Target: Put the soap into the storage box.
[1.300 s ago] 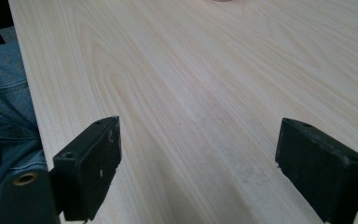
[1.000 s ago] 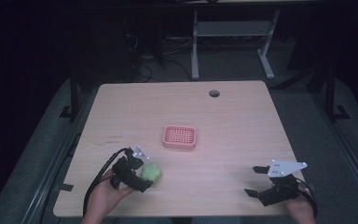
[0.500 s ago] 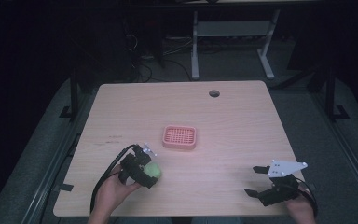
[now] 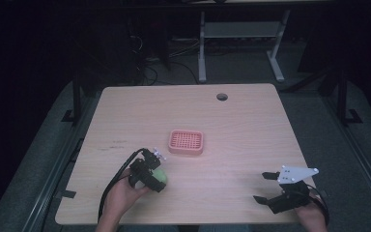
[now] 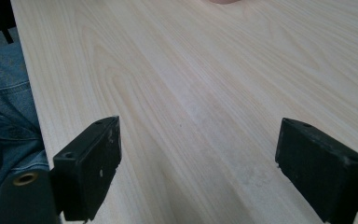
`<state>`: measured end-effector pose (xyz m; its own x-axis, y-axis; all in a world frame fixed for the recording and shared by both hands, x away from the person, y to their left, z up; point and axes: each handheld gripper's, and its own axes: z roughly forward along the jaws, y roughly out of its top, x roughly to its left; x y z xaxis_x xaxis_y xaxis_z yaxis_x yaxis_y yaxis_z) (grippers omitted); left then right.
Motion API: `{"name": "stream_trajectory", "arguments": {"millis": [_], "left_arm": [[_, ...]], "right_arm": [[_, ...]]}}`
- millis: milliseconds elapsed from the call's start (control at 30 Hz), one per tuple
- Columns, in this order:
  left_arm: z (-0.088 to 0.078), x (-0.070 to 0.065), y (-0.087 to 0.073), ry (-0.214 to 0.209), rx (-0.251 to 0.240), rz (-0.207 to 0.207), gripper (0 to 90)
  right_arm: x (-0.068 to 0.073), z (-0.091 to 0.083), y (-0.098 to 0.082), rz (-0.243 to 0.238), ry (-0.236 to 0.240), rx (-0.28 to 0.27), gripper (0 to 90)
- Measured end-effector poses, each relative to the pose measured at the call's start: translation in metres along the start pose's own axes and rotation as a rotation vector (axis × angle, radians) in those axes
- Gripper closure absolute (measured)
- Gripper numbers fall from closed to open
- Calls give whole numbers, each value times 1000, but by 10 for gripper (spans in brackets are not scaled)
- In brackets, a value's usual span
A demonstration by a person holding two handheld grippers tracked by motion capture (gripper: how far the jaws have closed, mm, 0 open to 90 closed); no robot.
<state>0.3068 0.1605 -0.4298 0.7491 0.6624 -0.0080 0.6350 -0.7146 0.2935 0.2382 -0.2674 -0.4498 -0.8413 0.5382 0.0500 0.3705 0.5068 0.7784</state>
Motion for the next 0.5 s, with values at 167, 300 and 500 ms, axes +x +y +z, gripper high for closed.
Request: {"name": "stream_trajectory", "arguments": {"millis": [167,300,500], "left_arm": [[4,0,4,5,23,-4,222],[8,-1,5,10,32,-14,238],[11,0,7,7,49,-13,246]], "right_arm": [[0,0,0,0,0,-1,138],[0,0,0,-1,-1,-2,138],[1,-3,1,-1,-6,-19,138]]}}
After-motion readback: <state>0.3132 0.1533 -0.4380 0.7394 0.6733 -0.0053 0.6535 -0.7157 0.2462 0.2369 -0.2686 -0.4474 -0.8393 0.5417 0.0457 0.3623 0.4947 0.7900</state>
